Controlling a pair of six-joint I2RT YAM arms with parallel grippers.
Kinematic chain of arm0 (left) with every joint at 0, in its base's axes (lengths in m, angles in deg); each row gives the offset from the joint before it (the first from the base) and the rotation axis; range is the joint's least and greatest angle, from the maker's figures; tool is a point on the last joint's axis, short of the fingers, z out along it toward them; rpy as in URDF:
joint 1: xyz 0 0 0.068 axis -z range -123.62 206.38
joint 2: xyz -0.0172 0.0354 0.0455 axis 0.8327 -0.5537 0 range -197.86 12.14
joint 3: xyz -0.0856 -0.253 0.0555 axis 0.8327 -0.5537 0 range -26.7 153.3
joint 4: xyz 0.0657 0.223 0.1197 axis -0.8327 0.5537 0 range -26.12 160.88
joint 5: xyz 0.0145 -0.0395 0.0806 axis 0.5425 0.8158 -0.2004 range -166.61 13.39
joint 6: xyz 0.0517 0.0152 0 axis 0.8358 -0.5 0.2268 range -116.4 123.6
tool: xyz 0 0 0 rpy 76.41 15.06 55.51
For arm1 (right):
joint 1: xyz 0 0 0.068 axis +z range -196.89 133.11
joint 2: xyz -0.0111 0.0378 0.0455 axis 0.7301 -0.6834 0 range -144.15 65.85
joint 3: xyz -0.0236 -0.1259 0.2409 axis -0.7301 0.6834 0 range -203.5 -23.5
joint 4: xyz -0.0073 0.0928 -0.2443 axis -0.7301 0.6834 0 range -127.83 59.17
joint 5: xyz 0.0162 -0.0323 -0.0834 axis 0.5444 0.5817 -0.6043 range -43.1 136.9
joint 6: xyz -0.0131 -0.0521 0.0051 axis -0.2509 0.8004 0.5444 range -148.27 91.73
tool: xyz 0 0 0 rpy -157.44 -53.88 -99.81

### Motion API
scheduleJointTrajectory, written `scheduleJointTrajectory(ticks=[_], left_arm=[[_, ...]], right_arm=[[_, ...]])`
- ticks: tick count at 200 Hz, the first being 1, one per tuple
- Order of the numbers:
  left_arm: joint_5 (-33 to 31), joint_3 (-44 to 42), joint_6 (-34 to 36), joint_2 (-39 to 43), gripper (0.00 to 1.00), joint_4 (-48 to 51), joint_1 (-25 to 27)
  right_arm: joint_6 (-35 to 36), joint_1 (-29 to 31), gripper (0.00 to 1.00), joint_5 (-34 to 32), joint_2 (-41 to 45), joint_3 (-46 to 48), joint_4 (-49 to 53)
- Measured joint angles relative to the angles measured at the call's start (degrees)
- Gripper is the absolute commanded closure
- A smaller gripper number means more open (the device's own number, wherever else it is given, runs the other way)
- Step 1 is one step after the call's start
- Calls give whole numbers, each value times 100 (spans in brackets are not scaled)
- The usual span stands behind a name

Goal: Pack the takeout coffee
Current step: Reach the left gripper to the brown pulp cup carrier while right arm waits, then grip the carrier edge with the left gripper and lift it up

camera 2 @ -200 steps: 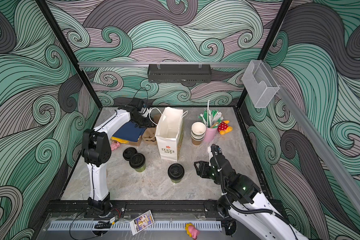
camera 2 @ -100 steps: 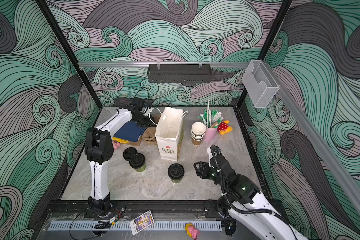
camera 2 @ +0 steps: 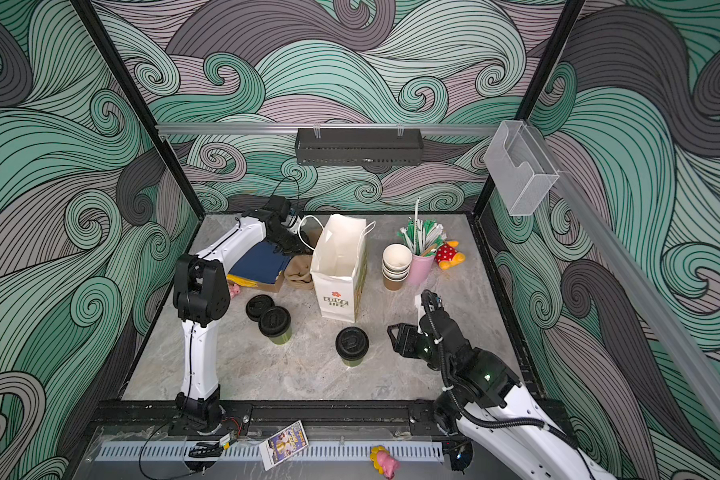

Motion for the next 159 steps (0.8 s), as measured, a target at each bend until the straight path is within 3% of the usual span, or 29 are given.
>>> scheduleJointTrajectory(ticks=[118,159], left_arm=[[-7,52,20,-42,56,111,7],[-26,131,79,-98,62,153,11]], right_arm=[[-2,0,41,0,0,0,0],[-2,0,40,0,0,2,0]])
